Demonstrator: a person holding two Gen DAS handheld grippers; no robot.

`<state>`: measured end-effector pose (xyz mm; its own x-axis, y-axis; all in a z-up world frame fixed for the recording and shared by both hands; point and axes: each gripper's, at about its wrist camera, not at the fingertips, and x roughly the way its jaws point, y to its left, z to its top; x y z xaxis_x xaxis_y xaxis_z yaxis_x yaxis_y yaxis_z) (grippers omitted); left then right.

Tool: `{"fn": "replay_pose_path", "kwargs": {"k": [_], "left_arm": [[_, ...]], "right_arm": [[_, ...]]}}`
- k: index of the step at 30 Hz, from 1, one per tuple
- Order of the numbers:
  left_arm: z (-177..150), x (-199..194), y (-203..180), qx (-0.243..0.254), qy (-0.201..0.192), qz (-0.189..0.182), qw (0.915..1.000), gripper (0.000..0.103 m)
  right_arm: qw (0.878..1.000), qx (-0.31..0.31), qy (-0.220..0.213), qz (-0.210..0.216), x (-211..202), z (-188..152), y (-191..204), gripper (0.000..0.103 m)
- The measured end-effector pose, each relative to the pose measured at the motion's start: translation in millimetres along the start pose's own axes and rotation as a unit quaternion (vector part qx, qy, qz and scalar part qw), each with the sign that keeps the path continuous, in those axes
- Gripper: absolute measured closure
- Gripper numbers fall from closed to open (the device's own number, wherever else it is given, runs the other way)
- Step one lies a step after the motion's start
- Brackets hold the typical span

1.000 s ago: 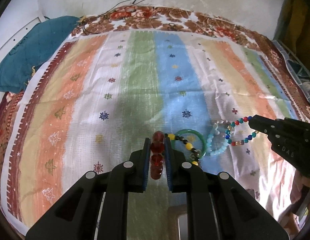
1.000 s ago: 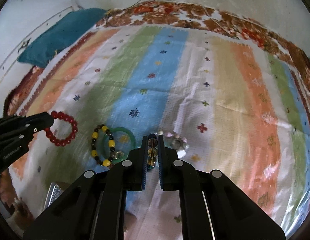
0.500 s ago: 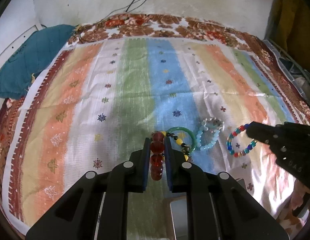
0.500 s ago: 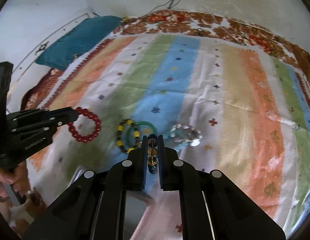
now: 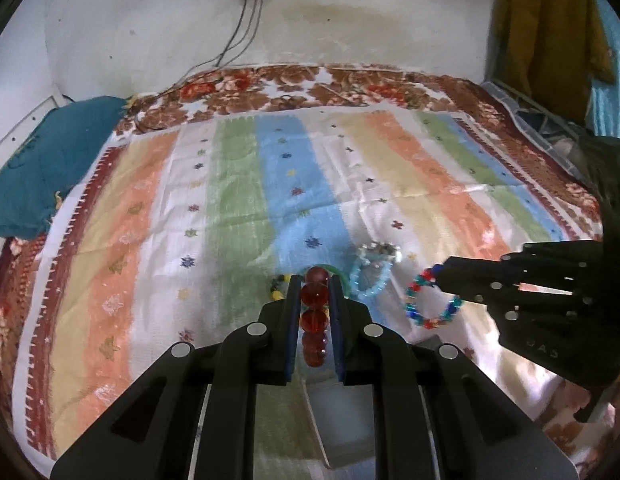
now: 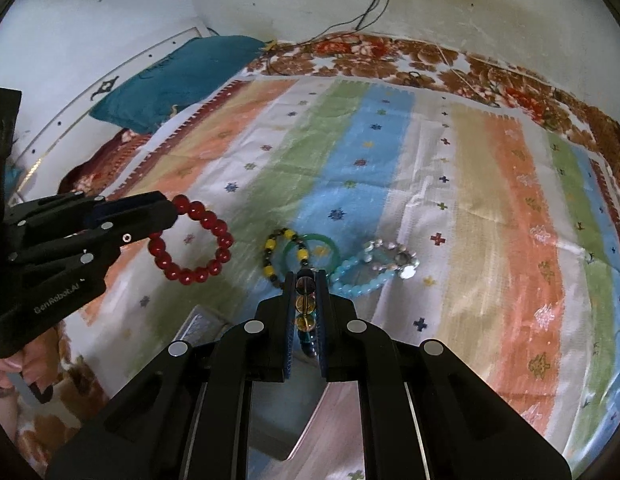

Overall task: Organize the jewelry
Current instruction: 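Lift the dark red bracelet with the left tool and drop it into the tin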

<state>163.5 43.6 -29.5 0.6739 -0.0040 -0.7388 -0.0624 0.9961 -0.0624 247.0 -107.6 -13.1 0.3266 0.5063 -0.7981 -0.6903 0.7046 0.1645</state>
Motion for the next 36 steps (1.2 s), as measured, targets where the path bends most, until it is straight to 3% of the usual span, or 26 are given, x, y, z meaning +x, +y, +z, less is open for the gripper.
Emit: {"fn": "replay_pose_path", "kwargs": {"k": [12,26,30,32,34,36], "left_arm": [[-20.4,-12.9,-14.9,0.013,0.005,-0.034,0.9993,0.09],[-38.6,-14.4,-18.7,0.012,0.022,-0.053,0.9983,0.09],[-44.1,-11.2,-17.1,-0.004,0.045,-0.083,0.9956,0.089],[-46.4,-9.8,-18.0,0.0,0.048,-0.064,0.9968,0.083],[-45.9,-10.4,-17.4,-0.001,0.046,-0.059,0.9972,0.082],[-44.4,-10.1,-12.9,-0.011,0.044,-0.055,0.9974,0.082]], "right_arm": [[0.999,0.006,0.002,0.041,-12.5,-20.3,5.7,0.093],[0.999,0.004,0.013,0.052,-16.7,-40.5,12.8,0.093],[0.998,0.008,0.013,0.057,-17.1,-42.6,10.8,0.092],[0.998,0.014,0.014,0.054,-16.9,-44.3,7.2,0.091],[0.999,0.022,0.012,0.047,-17.9,-44.8,2.3,0.072],[0.999,0.031,0.009,0.043,-18.2,-43.7,-2.1,0.066]]}}
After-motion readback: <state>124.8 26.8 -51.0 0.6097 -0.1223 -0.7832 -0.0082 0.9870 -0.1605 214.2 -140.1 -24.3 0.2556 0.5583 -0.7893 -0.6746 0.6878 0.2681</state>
